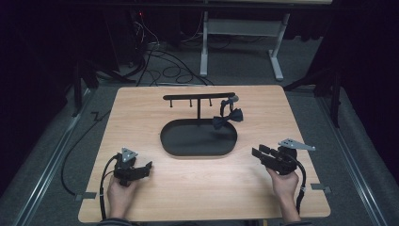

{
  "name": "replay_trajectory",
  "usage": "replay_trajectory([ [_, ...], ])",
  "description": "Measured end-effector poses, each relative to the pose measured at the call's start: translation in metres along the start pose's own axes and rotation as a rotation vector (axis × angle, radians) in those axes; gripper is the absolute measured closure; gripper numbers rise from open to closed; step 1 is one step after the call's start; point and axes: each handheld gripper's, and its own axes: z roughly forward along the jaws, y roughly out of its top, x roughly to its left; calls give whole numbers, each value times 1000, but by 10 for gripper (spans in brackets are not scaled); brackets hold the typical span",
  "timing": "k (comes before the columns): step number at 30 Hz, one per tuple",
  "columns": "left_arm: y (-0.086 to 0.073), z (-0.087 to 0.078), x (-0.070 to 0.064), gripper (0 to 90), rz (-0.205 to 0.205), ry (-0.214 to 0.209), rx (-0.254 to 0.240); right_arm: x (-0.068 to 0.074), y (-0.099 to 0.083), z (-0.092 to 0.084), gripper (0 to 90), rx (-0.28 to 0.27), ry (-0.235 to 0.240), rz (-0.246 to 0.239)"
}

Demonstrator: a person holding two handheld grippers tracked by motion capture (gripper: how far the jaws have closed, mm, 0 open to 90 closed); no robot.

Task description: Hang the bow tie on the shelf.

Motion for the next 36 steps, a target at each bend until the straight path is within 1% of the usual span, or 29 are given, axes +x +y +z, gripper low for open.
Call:
replay_trajectory([
  [4, 0, 0, 0, 232, 0, 0, 0, 1, -2, 3, 574, 6, 3, -6],
  [10, 0, 0, 0, 232, 0, 0, 0, 2, -4, 7, 580, 15, 4, 1],
  [12, 0, 0, 0, 232, 0, 0, 0, 3, -5, 8, 585, 19, -4, -11],
  [20, 0, 0, 0, 232, 0, 0, 0, 7, -9, 15, 589, 39, -16, -27],
  [24, 0, 0, 0, 232, 0, 0, 0, 8, -10, 18, 589, 45, -14, -24],
  [27, 0, 0, 0, 232, 0, 0, 0, 9, -10, 20, 589, 51, -20, -34],
  [30, 0, 0, 0, 231, 0, 0, 0, 9, -12, 22, 589, 57, -20, -29],
  [35, 0, 0, 0, 231, 0, 0, 0, 8, -15, 26, 589, 66, -37, -35],
  [36, 0, 0, 0, 231, 0, 0, 0, 8, -16, 27, 589, 70, -38, -29],
])
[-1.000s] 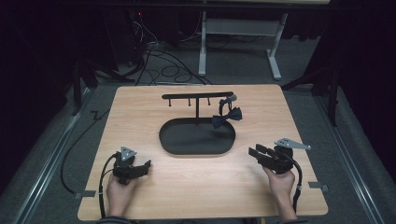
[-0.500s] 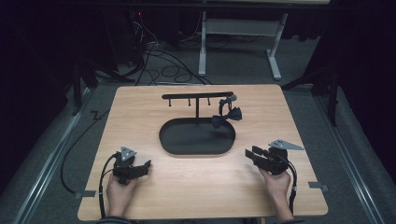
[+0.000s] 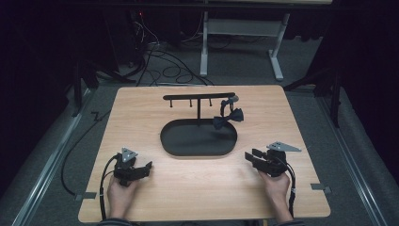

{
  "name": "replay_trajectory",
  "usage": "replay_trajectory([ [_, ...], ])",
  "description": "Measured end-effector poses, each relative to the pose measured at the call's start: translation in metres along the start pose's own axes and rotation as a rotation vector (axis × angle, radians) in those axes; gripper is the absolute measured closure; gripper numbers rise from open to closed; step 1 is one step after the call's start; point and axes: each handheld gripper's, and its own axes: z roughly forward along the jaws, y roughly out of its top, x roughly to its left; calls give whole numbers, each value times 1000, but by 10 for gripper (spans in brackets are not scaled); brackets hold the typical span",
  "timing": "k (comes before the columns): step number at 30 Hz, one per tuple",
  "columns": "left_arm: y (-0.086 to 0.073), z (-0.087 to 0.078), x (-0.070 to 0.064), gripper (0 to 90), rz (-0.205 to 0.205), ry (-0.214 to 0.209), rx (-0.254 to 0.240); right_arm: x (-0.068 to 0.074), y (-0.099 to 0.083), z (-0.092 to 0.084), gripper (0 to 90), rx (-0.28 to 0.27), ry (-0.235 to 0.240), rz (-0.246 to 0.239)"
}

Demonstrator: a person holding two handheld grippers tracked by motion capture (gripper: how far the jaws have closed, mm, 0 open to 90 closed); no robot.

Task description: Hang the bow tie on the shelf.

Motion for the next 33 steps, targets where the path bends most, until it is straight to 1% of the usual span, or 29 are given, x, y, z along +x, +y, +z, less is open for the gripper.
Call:
replay_trajectory([
  [2, 0, 0, 0, 231, 0, 0, 0, 1, -1, 2, 588, 7, -4, -2],
  [3, 0, 0, 0, 232, 0, 0, 0, 0, -1, 4, 587, 8, -5, -12],
  [6, 0, 0, 0, 231, 0, 0, 0, 1, -2, 6, 586, 20, -9, -4],
  [10, 0, 0, 0, 232, 0, 0, 0, 0, -3, 9, 587, 27, -22, -6],
  [12, 0, 0, 0, 232, -1, -1, -1, 0, -4, 12, 587, 38, -30, -16],
  [21, 0, 0, 0, 231, -1, -1, 0, 3, -6, 20, 583, 59, -51, -29],
  [26, 0, 0, 0, 231, -1, 0, 0, 4, -6, 24, 582, 62, -63, -52],
  [30, 0, 0, 0, 231, 0, 0, 0, 6, -6, 26, 580, 69, -77, -82],
  [31, 0, 0, 0, 231, 0, 0, 0, 7, -6, 27, 580, 71, -81, -77],
  [33, 0, 0, 0, 231, 0, 0, 0, 7, -6, 28, 578, 73, -85, -85],
])
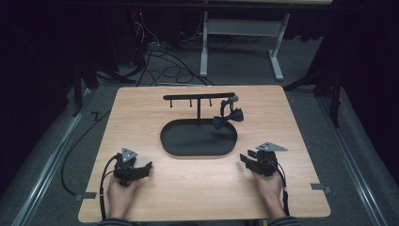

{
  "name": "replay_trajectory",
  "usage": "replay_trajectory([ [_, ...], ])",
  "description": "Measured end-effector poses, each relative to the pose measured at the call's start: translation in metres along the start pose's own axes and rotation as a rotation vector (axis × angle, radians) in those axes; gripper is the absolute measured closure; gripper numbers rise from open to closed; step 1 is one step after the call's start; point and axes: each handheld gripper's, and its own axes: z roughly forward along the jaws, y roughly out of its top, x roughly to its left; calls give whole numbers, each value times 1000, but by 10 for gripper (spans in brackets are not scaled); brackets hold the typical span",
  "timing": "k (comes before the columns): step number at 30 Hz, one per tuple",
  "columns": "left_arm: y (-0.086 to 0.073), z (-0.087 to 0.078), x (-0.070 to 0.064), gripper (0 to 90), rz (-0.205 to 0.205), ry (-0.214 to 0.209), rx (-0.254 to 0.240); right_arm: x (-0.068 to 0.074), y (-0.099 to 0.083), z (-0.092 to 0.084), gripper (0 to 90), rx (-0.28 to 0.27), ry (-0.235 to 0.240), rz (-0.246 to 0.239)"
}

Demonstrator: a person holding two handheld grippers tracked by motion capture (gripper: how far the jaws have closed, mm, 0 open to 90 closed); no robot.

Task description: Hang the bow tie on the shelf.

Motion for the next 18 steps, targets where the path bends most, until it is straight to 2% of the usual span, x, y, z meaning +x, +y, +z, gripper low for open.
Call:
replay_trajectory([
  [18, 0, 0, 0, 231, 0, 0, 0, 5, 0, 8, 519, 16, -34, -26],
])
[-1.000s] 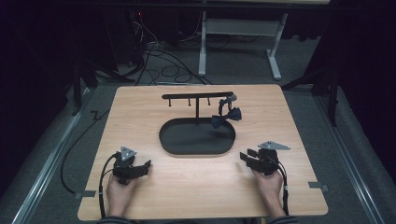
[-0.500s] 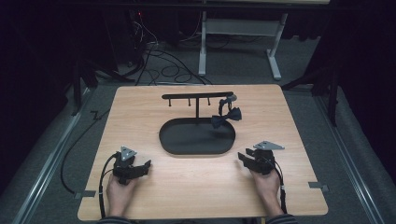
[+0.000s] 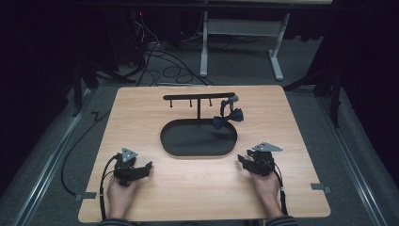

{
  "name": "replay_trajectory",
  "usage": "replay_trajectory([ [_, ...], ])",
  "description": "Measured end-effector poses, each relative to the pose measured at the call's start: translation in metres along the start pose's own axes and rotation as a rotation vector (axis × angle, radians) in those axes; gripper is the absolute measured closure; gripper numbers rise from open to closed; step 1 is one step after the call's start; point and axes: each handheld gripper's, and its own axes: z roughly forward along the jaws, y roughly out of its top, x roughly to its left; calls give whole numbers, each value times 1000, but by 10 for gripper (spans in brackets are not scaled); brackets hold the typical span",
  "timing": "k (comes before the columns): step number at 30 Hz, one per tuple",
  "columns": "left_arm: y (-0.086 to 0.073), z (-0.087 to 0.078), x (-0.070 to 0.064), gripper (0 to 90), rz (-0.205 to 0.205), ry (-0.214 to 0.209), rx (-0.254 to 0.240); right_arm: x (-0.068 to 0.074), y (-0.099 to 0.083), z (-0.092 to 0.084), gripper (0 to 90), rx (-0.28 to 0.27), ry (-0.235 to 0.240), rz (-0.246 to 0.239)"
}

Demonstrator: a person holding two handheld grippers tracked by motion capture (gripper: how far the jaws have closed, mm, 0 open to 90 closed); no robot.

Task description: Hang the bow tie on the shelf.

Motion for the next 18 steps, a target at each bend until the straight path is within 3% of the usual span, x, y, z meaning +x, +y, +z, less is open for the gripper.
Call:
replay_trajectory([
  [18, 0, 0, 0, 232, 0, 1, -1, 4, -1, 3, 514, 22, -23, -23],
])
